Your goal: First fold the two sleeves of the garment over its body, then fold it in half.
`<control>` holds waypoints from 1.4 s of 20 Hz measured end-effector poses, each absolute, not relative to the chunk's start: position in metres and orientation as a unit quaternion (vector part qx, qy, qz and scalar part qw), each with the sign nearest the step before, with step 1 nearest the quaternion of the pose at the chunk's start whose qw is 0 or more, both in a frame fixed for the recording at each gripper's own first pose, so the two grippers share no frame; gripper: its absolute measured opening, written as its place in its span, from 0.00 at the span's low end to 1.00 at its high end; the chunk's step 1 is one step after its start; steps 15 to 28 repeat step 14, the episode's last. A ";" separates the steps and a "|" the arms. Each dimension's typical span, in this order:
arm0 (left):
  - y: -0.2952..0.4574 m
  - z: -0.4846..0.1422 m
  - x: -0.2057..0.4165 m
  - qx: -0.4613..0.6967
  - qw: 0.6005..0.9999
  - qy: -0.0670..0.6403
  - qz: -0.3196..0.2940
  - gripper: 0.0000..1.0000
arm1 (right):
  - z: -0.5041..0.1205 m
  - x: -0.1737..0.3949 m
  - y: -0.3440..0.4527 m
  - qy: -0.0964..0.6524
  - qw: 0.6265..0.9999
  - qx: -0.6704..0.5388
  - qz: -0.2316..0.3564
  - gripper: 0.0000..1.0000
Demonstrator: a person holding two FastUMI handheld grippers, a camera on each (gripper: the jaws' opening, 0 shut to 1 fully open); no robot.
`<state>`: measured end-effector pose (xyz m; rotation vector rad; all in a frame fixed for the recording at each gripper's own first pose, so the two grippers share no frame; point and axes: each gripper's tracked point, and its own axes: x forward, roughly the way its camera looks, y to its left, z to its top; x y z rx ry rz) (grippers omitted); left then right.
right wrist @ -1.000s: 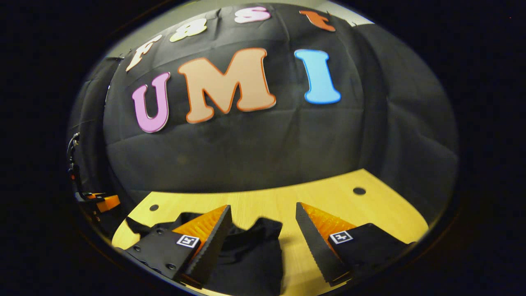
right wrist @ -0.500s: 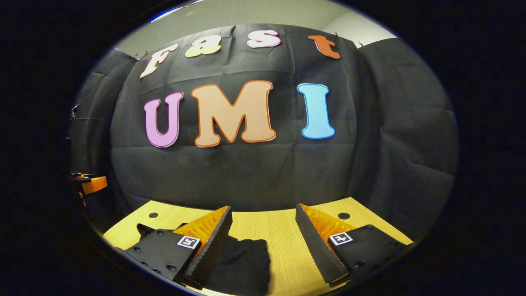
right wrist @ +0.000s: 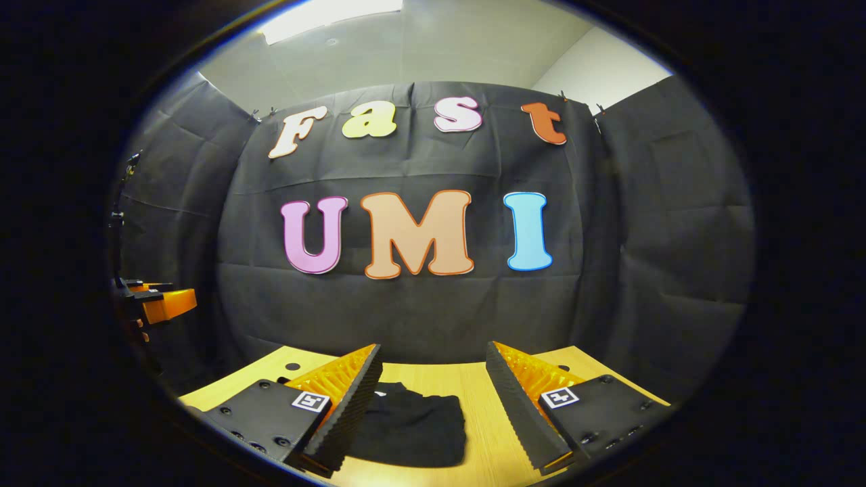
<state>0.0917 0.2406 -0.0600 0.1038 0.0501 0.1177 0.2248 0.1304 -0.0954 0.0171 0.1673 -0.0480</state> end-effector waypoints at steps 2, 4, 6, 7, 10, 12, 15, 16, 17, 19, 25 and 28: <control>0.240 -0.046 0.068 0.053 0.997 0.014 0.058 0.90 | -0.087 0.201 0.140 0.076 0.997 0.008 -0.018 0.97; 0.238 -0.038 0.048 0.049 0.997 0.007 0.056 0.95 | -0.080 0.179 0.147 0.070 0.997 0.008 -0.011 0.97; 0.239 -0.033 0.029 0.047 0.997 0.005 0.058 0.95 | -0.076 0.166 0.149 0.068 0.998 0.008 -0.008 0.94; 0.240 -0.031 0.020 0.045 0.997 0.003 0.061 0.90 | -0.074 0.157 0.150 0.065 0.998 0.009 -0.006 0.95; 0.240 -0.026 0.001 0.039 0.997 0.000 0.061 0.95 | -0.065 0.135 0.152 0.059 0.998 0.007 -0.007 0.94; 0.241 -0.023 -0.006 0.039 0.997 -0.002 0.060 0.95 | -0.063 0.127 0.155 0.055 0.998 0.005 -0.006 0.94; 0.243 -0.022 -0.011 0.041 0.997 -0.003 0.059 0.95 | -0.065 0.120 0.158 0.059 0.998 0.007 -0.006 0.94; 0.243 -0.022 -0.011 0.041 0.997 -0.003 0.059 0.95 | -0.065 0.120 0.158 0.059 0.998 0.007 -0.006 0.94; 0.243 -0.022 -0.011 0.041 0.997 -0.003 0.059 0.95 | -0.065 0.120 0.158 0.059 0.998 0.007 -0.006 0.94; 0.243 -0.022 -0.011 0.041 0.997 -0.003 0.059 0.95 | -0.065 0.120 0.158 0.059 0.998 0.007 -0.006 0.94; 0.243 -0.022 -0.011 0.041 0.997 -0.003 0.059 0.95 | -0.065 0.120 0.158 0.059 0.998 0.007 -0.006 0.94; 0.243 -0.022 -0.011 0.041 0.997 -0.003 0.059 0.95 | -0.065 0.120 0.158 0.059 0.998 0.007 -0.006 0.94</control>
